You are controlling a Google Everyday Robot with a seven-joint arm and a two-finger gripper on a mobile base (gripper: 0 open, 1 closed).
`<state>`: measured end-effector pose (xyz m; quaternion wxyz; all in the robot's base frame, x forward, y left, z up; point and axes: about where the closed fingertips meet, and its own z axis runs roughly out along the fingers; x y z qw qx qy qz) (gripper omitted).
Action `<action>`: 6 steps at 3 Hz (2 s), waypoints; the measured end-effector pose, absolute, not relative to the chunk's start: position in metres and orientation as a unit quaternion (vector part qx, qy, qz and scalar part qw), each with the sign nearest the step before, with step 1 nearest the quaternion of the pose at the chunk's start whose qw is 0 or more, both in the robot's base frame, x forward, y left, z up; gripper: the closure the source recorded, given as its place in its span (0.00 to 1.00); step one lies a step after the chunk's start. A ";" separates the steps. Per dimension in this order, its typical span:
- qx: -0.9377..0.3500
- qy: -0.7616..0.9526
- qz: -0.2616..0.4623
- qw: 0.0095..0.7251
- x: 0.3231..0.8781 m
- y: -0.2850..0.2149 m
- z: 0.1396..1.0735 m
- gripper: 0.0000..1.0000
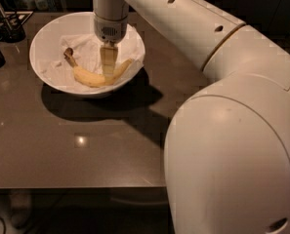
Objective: Pick banana from white bowl
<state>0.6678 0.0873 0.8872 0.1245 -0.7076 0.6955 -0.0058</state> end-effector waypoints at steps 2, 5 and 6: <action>-0.711 0.694 0.006 0.115 0.667 0.090 0.876 0.36; -0.718 0.687 0.053 0.098 0.654 0.103 0.846 0.42; -0.713 0.691 0.071 0.094 0.649 0.103 0.836 0.44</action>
Offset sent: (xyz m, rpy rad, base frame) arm -0.0108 0.0006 -0.0162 -0.0172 0.0680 0.0251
